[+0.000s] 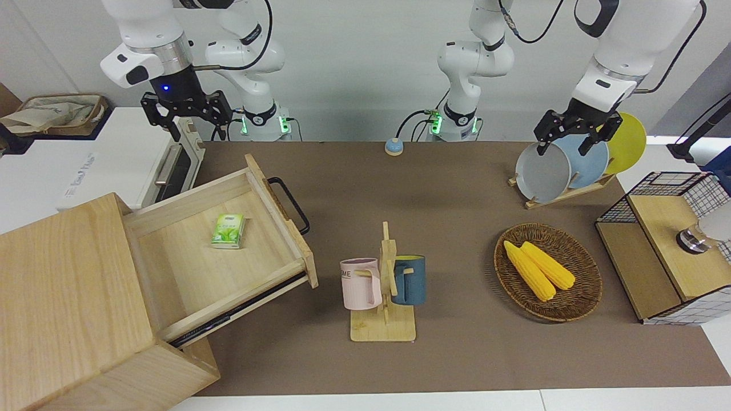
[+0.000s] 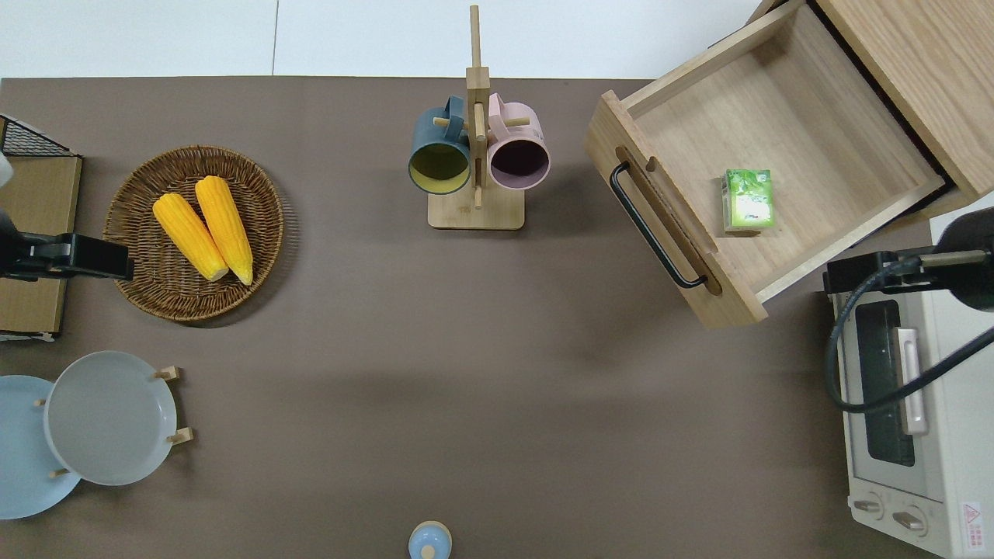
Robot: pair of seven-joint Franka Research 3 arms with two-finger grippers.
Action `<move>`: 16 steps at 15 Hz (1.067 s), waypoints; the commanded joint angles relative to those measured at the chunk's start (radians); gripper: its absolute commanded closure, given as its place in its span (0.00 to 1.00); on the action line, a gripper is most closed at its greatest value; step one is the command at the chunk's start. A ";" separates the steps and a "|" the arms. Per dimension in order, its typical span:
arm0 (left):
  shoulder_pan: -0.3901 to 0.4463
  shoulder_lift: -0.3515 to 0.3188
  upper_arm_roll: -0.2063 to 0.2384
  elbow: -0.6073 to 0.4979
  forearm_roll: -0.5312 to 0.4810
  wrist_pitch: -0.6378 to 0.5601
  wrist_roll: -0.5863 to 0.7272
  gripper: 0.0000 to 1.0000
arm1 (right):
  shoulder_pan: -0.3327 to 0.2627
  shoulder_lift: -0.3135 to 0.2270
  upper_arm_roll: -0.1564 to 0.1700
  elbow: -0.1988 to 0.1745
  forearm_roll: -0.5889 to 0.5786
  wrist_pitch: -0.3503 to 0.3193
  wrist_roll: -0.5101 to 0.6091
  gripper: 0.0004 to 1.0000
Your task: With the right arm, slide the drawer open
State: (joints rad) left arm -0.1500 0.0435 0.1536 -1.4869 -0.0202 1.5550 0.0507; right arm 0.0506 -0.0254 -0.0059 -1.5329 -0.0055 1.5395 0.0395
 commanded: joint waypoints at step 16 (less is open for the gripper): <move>-0.017 0.013 0.017 0.020 0.012 0.000 0.008 0.00 | -0.045 0.007 -0.055 -0.044 0.035 -0.018 -0.051 0.01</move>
State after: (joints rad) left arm -0.1500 0.0435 0.1536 -1.4869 -0.0202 1.5550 0.0507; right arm 0.0029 -0.0162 -0.0379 -1.5686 0.0005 1.5283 -0.0460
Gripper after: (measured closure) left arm 0.004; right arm 0.013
